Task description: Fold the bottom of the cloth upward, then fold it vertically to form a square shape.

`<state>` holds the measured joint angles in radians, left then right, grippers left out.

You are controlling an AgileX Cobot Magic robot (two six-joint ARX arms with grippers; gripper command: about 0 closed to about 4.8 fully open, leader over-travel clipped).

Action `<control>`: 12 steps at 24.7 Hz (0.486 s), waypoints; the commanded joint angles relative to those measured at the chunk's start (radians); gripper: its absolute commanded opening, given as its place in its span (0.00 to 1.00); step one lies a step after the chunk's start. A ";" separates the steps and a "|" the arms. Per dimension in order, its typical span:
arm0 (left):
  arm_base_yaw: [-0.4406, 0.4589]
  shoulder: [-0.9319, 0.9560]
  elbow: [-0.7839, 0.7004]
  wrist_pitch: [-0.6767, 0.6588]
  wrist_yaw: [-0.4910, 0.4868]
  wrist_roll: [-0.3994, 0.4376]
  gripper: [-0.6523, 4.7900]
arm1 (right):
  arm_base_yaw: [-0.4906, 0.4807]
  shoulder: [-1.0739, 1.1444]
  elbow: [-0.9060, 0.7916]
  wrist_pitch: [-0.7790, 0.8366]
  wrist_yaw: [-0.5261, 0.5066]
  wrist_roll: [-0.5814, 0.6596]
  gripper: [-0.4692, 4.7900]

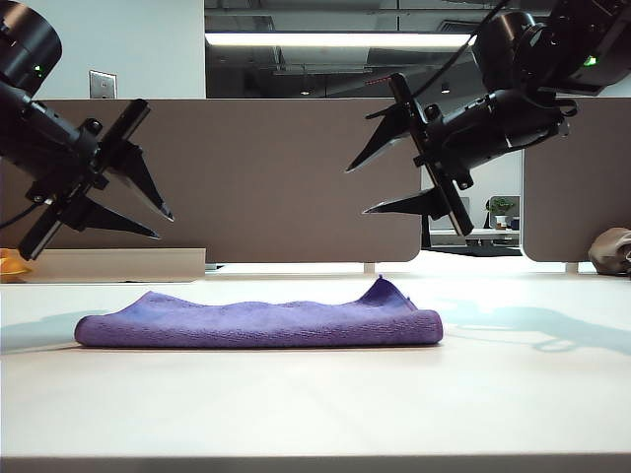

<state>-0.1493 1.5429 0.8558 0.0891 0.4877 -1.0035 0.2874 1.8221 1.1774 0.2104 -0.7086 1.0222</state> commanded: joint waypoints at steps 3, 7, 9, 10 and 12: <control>0.001 -0.001 0.003 -0.060 0.076 0.100 0.24 | -0.042 -0.032 -0.001 -0.246 -0.016 -0.128 0.59; -0.002 -0.011 0.003 -0.111 0.185 0.264 0.12 | -0.074 -0.121 -0.002 -0.519 -0.009 -0.480 0.56; -0.003 -0.026 0.003 -0.127 0.188 0.325 0.11 | -0.074 -0.145 -0.002 -0.608 0.039 -0.589 0.51; -0.002 -0.045 0.003 -0.175 0.172 0.373 0.11 | -0.072 -0.153 -0.002 -0.687 0.073 -0.665 0.49; -0.004 -0.058 0.003 -0.257 0.132 0.449 0.11 | -0.070 -0.143 -0.002 -0.789 0.103 -0.747 0.49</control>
<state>-0.1524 1.4868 0.8558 -0.1112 0.6472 -0.6197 0.2131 1.6733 1.1759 -0.5144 -0.6243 0.3428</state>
